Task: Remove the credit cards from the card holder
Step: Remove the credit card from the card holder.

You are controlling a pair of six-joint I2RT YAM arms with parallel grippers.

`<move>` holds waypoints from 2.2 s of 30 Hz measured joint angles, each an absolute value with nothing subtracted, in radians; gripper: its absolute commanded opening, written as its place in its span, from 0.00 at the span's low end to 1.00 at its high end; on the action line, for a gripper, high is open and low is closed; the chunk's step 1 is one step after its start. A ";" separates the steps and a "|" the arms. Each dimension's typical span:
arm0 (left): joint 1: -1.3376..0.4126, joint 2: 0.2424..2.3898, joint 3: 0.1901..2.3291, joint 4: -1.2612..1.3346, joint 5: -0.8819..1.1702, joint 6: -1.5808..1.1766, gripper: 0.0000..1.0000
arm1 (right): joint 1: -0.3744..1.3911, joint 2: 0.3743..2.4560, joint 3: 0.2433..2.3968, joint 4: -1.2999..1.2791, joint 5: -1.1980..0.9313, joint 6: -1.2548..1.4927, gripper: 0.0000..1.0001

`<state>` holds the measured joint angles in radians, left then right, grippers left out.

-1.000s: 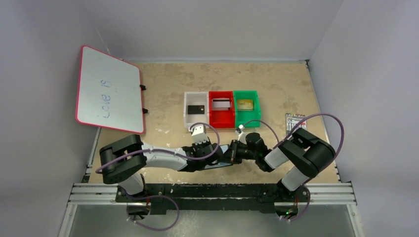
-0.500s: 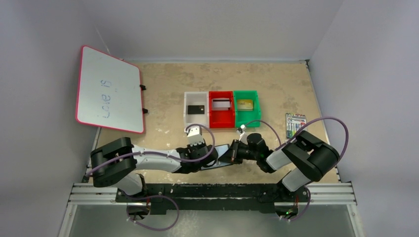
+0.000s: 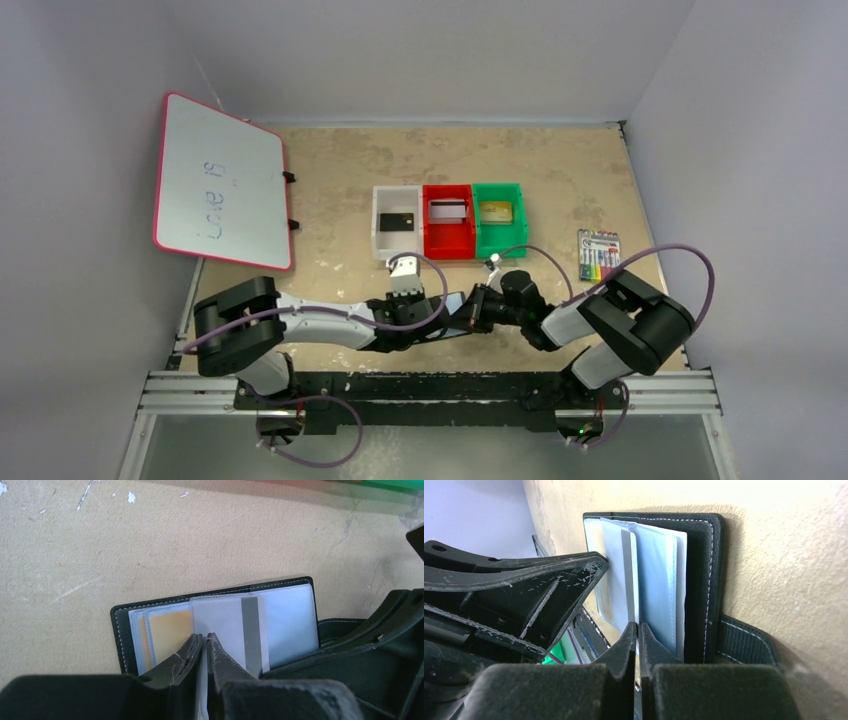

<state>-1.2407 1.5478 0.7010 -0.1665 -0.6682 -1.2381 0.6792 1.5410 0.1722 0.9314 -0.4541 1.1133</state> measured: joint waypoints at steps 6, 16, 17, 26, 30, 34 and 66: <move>-1.268 1.611 0.759 -0.221 -0.728 -1.269 0.06 | 0.680 1.432 0.170 0.819 -0.402 1.115 0.00; -1.282 1.624 0.770 -0.250 -0.766 -1.329 0.05 | 0.679 1.350 0.161 0.728 -0.344 1.115 0.00; -1.282 1.622 0.767 -0.249 -0.766 -1.331 0.04 | 0.679 1.353 0.161 0.728 -0.342 1.115 0.00; -1.282 1.594 0.740 -0.244 -0.766 -1.343 0.03 | 0.679 1.352 0.161 0.709 -0.327 1.112 0.00; -1.283 1.575 0.722 -0.233 -0.759 -1.323 0.03 | 0.679 1.327 0.160 0.709 -0.333 1.101 0.04; -1.285 1.575 0.722 -0.215 -0.752 -1.286 0.02 | 0.679 1.336 0.160 0.726 -0.349 1.096 0.11; -1.293 1.592 0.747 -0.255 -0.769 -1.274 0.03 | 0.672 0.870 0.173 0.319 -0.142 1.022 0.00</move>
<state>-1.2930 1.5921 0.7471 -0.2546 -0.7689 -1.2736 0.6716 0.8700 0.1730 0.3187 -0.1425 1.0218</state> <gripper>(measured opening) 0.009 0.005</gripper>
